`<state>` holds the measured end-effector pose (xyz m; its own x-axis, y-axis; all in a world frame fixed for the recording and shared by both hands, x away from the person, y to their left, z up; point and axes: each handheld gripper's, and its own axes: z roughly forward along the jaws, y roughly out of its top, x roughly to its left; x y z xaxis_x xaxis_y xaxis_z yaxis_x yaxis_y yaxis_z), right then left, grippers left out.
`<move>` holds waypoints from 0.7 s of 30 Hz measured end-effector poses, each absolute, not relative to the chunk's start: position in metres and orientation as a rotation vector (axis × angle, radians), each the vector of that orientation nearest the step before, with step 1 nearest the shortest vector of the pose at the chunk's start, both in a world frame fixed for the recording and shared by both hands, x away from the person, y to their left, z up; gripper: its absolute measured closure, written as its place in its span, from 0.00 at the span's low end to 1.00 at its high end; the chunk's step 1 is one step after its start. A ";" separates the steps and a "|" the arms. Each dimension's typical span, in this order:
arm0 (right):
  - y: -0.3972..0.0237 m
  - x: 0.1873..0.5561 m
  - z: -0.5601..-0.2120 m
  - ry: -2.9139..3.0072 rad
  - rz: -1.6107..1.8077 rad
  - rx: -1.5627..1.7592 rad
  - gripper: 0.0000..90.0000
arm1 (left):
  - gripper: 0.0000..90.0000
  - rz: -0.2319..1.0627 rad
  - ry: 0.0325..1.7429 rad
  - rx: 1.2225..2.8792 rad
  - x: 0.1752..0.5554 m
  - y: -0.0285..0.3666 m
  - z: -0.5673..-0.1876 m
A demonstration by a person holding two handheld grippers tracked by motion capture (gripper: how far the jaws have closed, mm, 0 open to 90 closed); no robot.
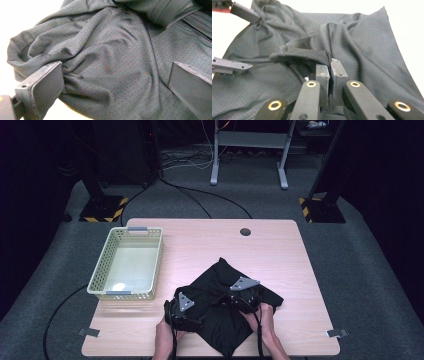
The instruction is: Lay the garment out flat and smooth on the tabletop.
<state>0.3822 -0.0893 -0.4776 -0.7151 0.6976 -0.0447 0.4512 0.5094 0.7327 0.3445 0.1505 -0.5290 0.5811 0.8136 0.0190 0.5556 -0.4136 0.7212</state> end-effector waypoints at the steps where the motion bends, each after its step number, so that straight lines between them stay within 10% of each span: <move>1: -0.093 0.383 -0.476 2.416 1.045 0.975 0.96 | 0.00 0.486 1.085 2.128 0.344 0.151 -0.529; 21: -0.131 0.394 -0.448 2.298 1.140 1.060 0.96 | 0.01 0.488 1.081 2.127 0.344 0.151 -0.529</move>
